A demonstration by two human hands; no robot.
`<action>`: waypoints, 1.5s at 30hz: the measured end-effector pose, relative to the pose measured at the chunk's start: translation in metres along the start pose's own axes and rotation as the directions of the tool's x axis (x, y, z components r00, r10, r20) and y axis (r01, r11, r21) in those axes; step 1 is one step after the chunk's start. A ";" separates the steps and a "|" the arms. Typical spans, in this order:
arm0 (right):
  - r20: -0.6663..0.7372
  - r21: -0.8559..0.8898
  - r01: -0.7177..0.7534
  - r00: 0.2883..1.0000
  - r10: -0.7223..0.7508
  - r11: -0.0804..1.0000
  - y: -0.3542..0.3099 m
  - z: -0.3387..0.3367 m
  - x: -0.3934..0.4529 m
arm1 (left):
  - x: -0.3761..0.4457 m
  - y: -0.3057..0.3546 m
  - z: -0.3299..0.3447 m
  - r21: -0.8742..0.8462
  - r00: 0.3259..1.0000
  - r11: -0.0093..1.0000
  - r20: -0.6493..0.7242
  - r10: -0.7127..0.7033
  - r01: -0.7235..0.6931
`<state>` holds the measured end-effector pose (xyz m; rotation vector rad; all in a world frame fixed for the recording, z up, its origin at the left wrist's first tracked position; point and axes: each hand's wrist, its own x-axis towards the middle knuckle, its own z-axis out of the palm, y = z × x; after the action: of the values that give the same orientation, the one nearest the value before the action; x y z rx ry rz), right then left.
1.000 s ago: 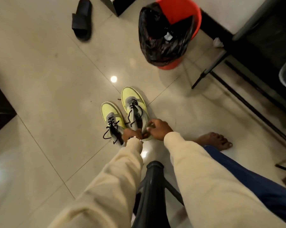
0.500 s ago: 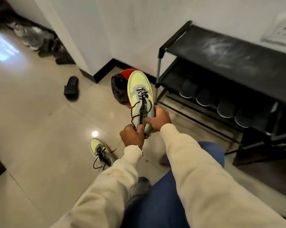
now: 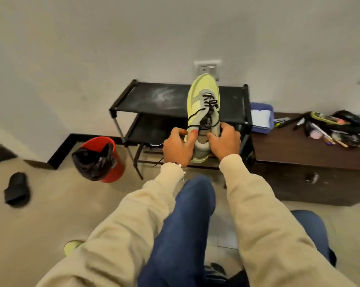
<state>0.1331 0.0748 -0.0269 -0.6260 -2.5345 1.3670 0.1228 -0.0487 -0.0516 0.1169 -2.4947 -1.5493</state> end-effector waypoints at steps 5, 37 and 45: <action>-0.223 0.015 -0.130 0.966 0.130 0.991 0.052 -0.073 0.021 | -0.009 0.042 0.084 -0.063 0.965 0.996 0.253 0.070 -0.056; -0.285 0.007 -0.431 0.864 0.415 0.903 0.249 -0.134 0.157 | 0.047 0.026 0.340 0.030 0.848 0.994 0.526 0.071 -0.102; -0.381 0.238 -0.328 0.835 0.398 0.914 0.255 -0.160 0.203 | 0.073 0.048 0.387 0.063 0.732 0.986 0.677 0.070 -0.152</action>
<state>0.0794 0.4096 -0.1560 -1.2705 -1.9994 1.3462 -0.0282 0.2996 -0.1655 -0.7034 -3.0432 -1.5945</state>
